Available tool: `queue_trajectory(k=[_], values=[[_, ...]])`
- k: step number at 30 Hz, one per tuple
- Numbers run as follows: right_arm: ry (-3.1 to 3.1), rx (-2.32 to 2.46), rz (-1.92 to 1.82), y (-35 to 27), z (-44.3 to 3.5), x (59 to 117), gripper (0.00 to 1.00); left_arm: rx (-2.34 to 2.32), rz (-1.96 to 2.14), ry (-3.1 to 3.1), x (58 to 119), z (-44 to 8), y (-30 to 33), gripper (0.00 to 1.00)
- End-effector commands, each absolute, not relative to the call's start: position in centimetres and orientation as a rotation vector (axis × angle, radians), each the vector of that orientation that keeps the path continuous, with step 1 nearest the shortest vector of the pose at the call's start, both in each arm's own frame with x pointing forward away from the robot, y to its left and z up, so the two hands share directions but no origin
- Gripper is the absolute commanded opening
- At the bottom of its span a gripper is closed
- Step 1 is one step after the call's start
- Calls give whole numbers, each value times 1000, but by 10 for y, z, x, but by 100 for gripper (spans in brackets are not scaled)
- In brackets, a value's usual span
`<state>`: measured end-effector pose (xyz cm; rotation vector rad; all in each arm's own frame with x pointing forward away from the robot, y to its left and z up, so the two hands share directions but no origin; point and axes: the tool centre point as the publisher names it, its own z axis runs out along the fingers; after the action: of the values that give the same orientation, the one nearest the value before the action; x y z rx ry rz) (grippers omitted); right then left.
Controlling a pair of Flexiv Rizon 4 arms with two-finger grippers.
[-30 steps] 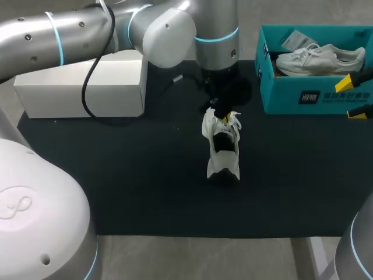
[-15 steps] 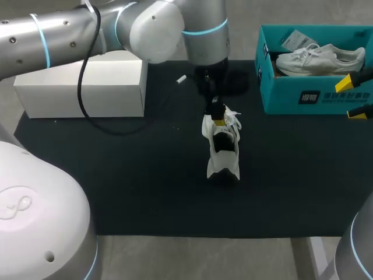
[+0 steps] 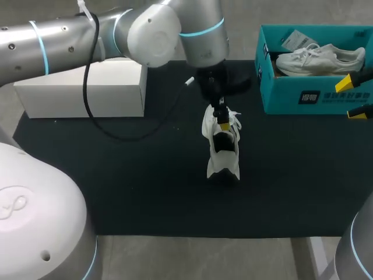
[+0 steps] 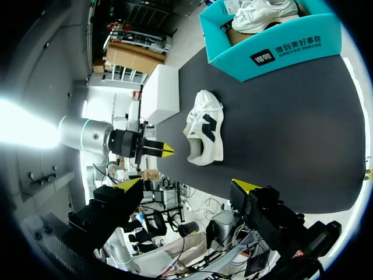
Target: Take the shoe out of the shoebox, open the shoe tongue, remove and reinsert the insole, then place the shoe into the shoebox
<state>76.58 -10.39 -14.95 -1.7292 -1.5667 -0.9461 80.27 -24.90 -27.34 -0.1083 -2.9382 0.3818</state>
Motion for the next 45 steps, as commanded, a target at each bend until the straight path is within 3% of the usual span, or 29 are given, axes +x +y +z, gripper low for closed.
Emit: queue_trajectory(k=[1,5,10,14,17,19,20,25,35,38,42,45], values=[[-1567,-1732,-943,-104,-149,766,100,-220,325,-2976,786,-274,-249,21],[-1567,-1732,-943,-104,-149,766,100,-214,272,-2984,781,-278,-251,35],[-1567,-1732,-943,-104,-149,766,100,-168,210,-2975,774,-288,-260,62],[-1567,-1732,-943,-104,-149,766,100,-154,194,-2945,773,-306,-266,62],[-1567,-1732,-943,-104,-149,766,100,-247,144,-2972,773,-322,-267,68],[-1567,-1732,-943,-104,-149,766,100,-247,168,-2918,772,-334,-267,91],[-1567,-1732,-943,-104,-149,766,100,-231,136,-2936,773,-340,-268,95],[-1567,-1732,-943,-104,-149,766,100,-203,149,-2909,776,-360,-269,93],[-1567,-1732,-943,-104,-149,766,100,-105,161,-2919,775,-395,-260,78],[-1567,-1732,-943,-104,-149,766,100,-87,176,-2907,773,-400,-257,64],[-1567,-1732,-943,-104,-149,766,100,-74,190,-2907,773,-406,-254,60],[-1567,-1732,-943,-104,-149,766,100,-74,175,-2921,773,-411,-254,40]])
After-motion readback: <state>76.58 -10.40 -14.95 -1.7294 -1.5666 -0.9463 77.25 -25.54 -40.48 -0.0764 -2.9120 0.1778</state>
